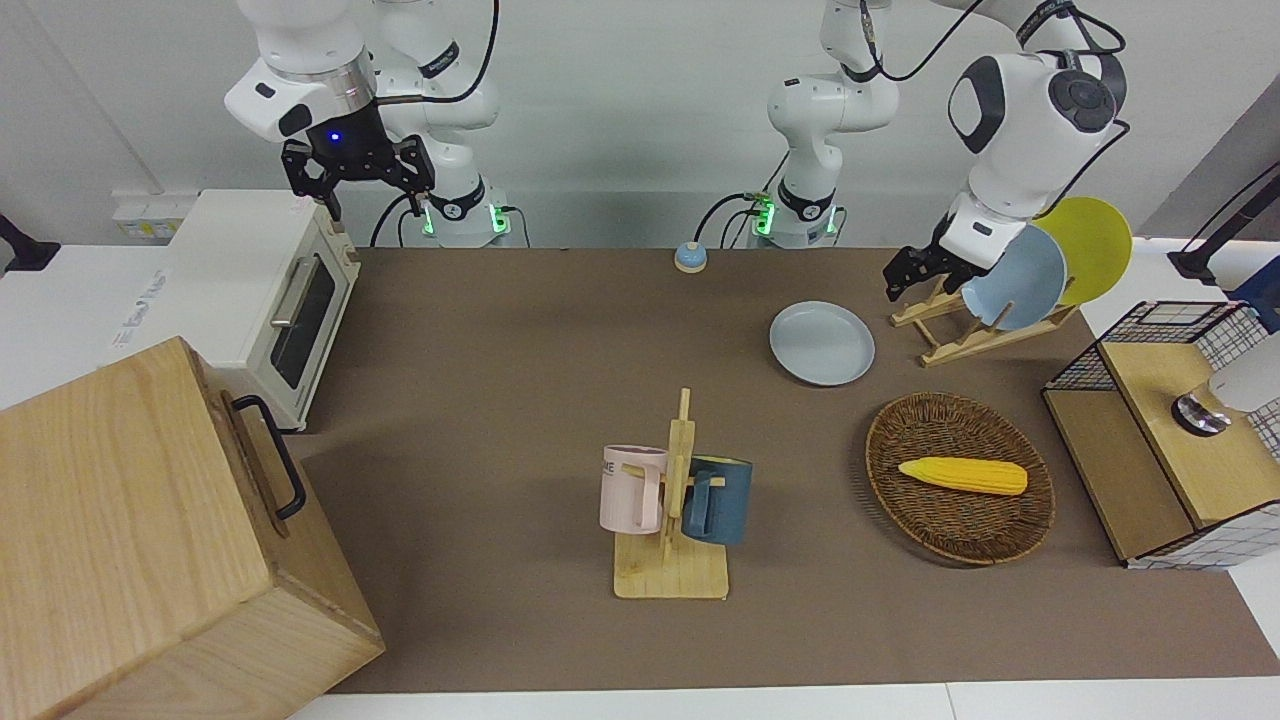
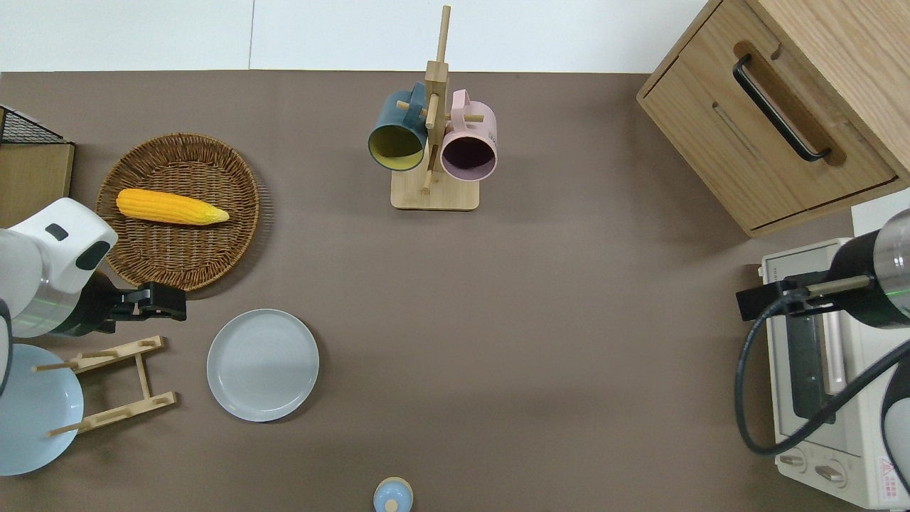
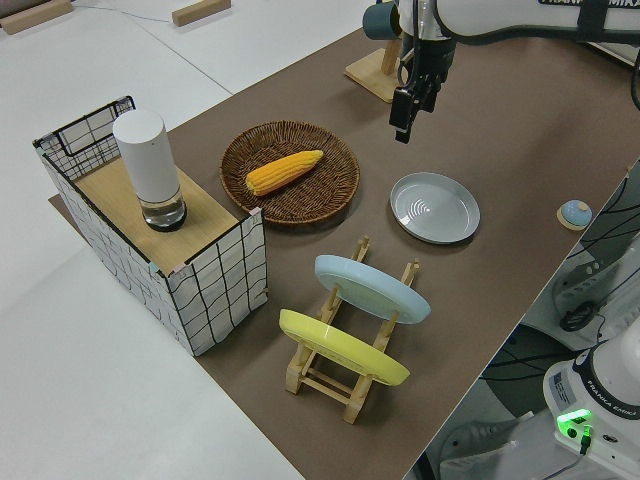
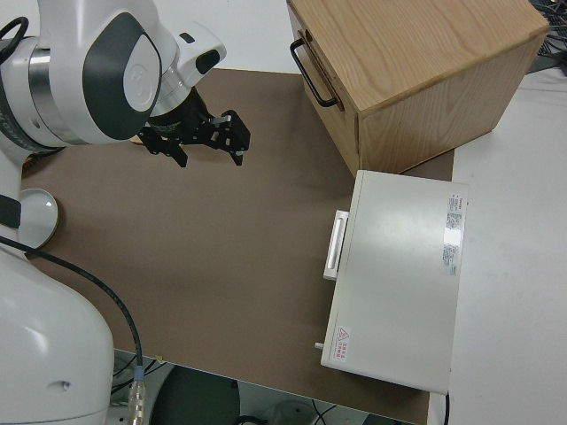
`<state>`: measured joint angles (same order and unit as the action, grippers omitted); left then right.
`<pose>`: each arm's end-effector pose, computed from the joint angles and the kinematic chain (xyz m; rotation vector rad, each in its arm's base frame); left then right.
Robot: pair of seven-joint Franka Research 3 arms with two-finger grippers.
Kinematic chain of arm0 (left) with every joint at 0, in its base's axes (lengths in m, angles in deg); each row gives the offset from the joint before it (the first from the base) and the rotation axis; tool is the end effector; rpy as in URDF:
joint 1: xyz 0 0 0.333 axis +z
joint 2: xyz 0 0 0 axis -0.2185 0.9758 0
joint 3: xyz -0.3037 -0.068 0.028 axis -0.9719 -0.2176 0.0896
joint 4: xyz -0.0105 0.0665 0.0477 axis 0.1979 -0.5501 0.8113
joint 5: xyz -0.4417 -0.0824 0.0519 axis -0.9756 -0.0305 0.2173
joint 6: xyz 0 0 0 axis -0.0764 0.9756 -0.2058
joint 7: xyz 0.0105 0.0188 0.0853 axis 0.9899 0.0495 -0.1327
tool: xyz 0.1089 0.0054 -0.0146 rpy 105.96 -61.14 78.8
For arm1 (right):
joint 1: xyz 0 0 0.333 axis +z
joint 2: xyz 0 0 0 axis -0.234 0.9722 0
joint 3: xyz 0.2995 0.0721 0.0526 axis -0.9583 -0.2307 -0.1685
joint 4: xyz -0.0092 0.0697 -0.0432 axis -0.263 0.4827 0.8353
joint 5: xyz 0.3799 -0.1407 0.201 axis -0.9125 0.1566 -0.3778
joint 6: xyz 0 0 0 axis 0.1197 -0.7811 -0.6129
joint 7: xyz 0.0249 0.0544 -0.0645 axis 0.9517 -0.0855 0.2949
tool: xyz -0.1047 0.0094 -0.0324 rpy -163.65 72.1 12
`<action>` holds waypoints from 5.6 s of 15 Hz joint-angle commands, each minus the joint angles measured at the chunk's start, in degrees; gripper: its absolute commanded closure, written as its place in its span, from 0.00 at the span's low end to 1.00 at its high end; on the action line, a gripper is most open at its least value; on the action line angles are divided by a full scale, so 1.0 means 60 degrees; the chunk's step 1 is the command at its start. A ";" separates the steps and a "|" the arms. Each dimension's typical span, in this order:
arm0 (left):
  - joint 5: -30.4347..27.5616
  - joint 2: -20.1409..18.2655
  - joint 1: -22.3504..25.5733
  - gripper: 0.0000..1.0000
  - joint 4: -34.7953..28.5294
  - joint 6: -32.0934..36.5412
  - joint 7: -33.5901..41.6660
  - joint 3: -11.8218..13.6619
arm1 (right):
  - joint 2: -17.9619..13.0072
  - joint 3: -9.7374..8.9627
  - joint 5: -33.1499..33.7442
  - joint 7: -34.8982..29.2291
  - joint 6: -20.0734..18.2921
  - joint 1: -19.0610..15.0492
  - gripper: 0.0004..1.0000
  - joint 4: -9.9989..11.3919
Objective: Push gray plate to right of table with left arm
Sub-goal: 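Move the left gripper down to the edge of the gray plate nearest it, then push the gray plate with the left gripper across the table toward the toaster oven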
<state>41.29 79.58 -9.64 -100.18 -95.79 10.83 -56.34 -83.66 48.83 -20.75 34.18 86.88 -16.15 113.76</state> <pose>0.5757 0.0071 0.4735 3.0901 0.1887 -0.1939 0.5751 0.0634 0.6551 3.0824 0.1518 -0.1202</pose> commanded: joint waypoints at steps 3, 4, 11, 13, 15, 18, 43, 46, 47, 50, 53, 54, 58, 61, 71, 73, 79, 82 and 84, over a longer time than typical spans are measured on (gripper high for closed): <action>0.0080 -0.0598 0.0059 0.01 -0.2006 -0.1386 0.0440 0.0240 | -0.0099 -0.0049 -0.0009 0.0072 -0.0114 -0.0077 0.00 0.0039; 0.0080 -0.0686 0.0059 0.01 -0.2372 -0.1664 0.0440 0.0240 | -0.0099 -0.0049 -0.0009 0.0072 -0.0114 -0.0077 0.00 0.0039; -0.0301 -0.0834 0.0045 0.01 -0.4658 -0.3597 0.0440 0.0240 | -0.0099 -0.0049 -0.0009 0.0072 -0.0114 -0.0077 0.00 0.0039; -0.0505 -0.0819 -0.0014 0.04 -0.5405 -0.4432 0.0440 0.0240 | -0.0099 -0.0049 -0.0009 0.0072 -0.0114 -0.0077 0.00 0.0039; -0.0535 -0.0717 -0.0058 0.15 -0.5598 -0.4669 0.0440 0.0226 | -0.0099 -0.0049 -0.0009 0.0072 -0.0114 -0.0077 0.00 0.0039; -0.0594 -0.0615 -0.0102 0.41 -0.5598 -0.4684 0.0440 0.0225 | -0.0099 -0.0049 0.0006 0.0072 -0.0114 -0.0077 0.00 0.0039; -0.2322 0.0922 -0.4568 1.00 -0.4383 -0.6804 -0.4579 -0.0504 | -0.0099 -0.0049 -0.0009 0.0072 -0.0114 -0.0077 0.00 0.0039; -0.2308 0.1523 -0.4584 1.00 -0.3798 -0.7174 -0.5651 -0.1237 | -0.0099 -0.0049 -0.0009 0.0072 -0.0114 -0.0077 0.00 0.0039; -0.2308 0.1626 -0.4584 1.00 -0.3666 -0.7203 -0.5929 -0.1384 | -0.0099 -0.0049 -0.0009 0.0072 -0.0114 -0.0077 0.00 0.0039; -0.2220 0.1905 -0.4599 1.00 -0.3518 -0.7787 -0.6720 -0.1868 | -0.0099 -0.0049 0.0006 0.0072 -0.0114 -0.0077 0.00 0.0039; -0.2162 0.2211 -0.4817 1.00 -0.3285 -0.8111 -0.7292 -0.2206 | -0.0099 -0.0049 -0.0009 0.0072 -0.0114 -0.0077 0.00 0.0039; -0.2162 0.2387 -0.4993 1.00 -0.3153 -0.8271 -0.7439 -0.2206 | -0.0099 -0.0049 -0.0009 0.0072 -0.0114 -0.0077 0.00 0.0039; -0.1694 0.2783 -0.5418 1.00 -0.2713 -0.8375 -0.8259 -0.2206 | -0.0099 -0.0049 0.0006 0.0072 -0.0114 -0.0077 0.00 0.0039; -0.1284 0.3252 -0.5711 1.00 -0.2143 -0.8375 -0.8845 -0.2206 | -0.0099 -0.0049 0.0006 0.0072 -0.0114 -0.0077 0.00 0.0039; -0.0755 0.3458 -0.5727 0.01 -0.1995 -0.8259 -0.9067 -0.2075 | -0.0099 -0.0049 0.0006 0.0072 -0.0114 -0.0077 0.00 0.0039; -0.0173 0.3313 -0.5610 0.01 -0.1820 -0.7822 -0.9052 -0.2031 | -0.0099 -0.0049 -0.0009 0.0072 -0.0114 -0.0077 0.00 0.0039; 0.0710 0.2596 -0.4923 0.01 -0.1467 -0.5947 -0.7724 -0.2030 | -0.0099 -0.0049 0.0006 0.0072 -0.0114 -0.0077 0.00 0.0039; 0.0666 0.2171 -0.4191 0.01 -0.1467 -0.5301 -0.6580 -0.2060 | -0.0114 -0.0049 0.0006 0.0072 -0.0114 -0.0077 0.00 0.0039; 0.0622 0.1863 -0.3577 0.01 -0.1482 -0.4833 -0.5907 -0.2030 | -0.0099 -0.0049 0.0006 0.0072 -0.0114 -0.0077 0.00 0.0039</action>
<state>44.12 94.07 -35.92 -108.64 -129.40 -30.35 -68.32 -83.66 48.83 -20.75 34.18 86.88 -16.15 113.76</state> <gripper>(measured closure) 0.004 0.004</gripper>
